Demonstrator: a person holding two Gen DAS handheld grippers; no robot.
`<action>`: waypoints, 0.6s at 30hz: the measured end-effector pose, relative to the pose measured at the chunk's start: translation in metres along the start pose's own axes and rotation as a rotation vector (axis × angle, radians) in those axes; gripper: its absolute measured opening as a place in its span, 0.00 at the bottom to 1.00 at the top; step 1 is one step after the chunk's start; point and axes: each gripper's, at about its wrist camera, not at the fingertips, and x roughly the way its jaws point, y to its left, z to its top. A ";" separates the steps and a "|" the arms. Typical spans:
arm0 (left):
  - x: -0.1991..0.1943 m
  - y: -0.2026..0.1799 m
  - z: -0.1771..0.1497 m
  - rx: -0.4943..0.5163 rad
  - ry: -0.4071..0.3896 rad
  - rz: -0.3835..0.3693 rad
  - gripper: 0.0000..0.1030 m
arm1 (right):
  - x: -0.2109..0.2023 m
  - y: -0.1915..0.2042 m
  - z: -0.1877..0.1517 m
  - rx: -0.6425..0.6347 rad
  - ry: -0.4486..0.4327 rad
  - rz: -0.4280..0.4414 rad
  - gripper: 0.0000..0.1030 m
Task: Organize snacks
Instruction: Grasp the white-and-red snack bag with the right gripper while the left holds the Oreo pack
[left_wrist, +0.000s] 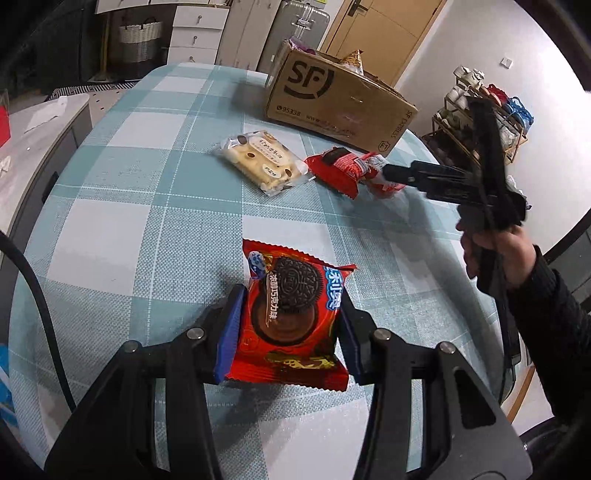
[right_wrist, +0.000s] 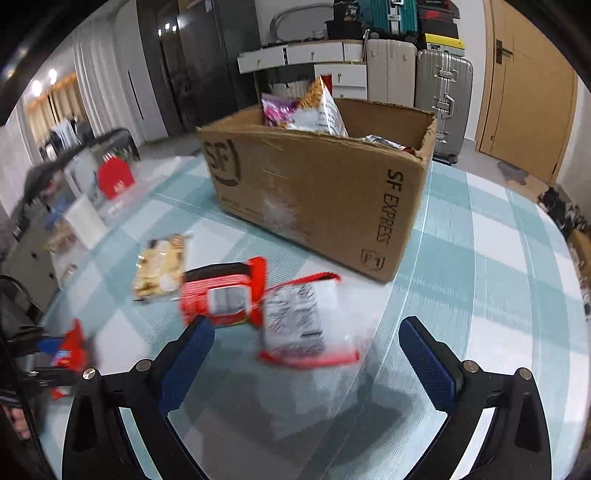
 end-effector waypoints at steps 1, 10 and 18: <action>-0.001 0.000 0.000 -0.002 0.000 -0.002 0.42 | 0.009 0.000 0.003 -0.020 0.026 -0.013 0.98; -0.002 0.000 0.001 -0.014 0.007 0.007 0.42 | 0.036 0.002 0.003 -0.063 0.120 -0.030 0.78; -0.004 -0.006 0.001 -0.002 0.009 0.003 0.42 | 0.027 0.002 0.000 -0.055 0.106 -0.036 0.45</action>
